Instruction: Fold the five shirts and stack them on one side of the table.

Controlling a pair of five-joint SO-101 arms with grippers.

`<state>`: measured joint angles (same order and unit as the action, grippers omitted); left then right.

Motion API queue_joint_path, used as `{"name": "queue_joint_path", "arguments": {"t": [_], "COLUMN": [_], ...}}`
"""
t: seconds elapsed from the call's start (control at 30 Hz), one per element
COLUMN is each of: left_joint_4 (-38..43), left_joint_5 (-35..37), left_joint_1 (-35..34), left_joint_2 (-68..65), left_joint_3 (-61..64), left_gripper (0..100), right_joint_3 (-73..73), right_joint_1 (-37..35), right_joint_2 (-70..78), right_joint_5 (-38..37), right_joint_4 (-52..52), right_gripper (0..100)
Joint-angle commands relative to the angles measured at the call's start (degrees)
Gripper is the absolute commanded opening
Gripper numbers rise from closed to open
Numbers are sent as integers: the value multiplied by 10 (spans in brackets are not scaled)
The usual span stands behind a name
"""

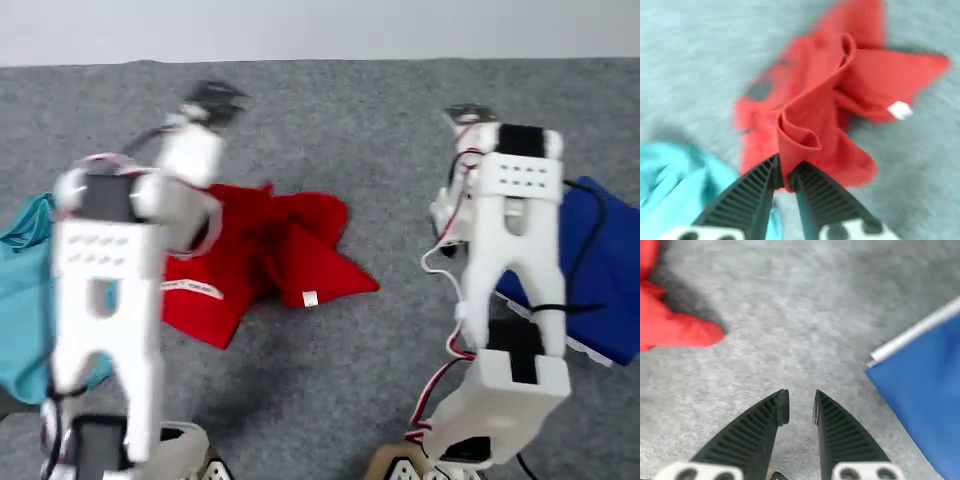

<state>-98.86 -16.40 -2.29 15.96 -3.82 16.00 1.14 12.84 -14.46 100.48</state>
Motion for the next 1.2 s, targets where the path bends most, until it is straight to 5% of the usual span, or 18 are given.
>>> {"name": "queue_joint_path", "arguments": {"t": [0.0, 0.13, 0.53, 1.17], "left_joint_4": [-17, -15, 105, 323], "left_joint_5": [-4, -55, -127, -127], "left_joint_1": [-113, -231, -429, -512], "left_joint_2": [58, 59, 59, 59], "left_joint_3": [-7, -7, 98, 310], "left_gripper": [5, 5, 5, 5], "right_joint_3": [28, 29, 29, 29], "right_joint_1": [-55, -110, -262, -444], "right_joint_2": [-32, -33, -27, 35], "right_joint_5": [-2, -1, -4, -1], "right_joint_4": [23, 4, -120, -87], "right_gripper": [135, 230, 232, 233]}}
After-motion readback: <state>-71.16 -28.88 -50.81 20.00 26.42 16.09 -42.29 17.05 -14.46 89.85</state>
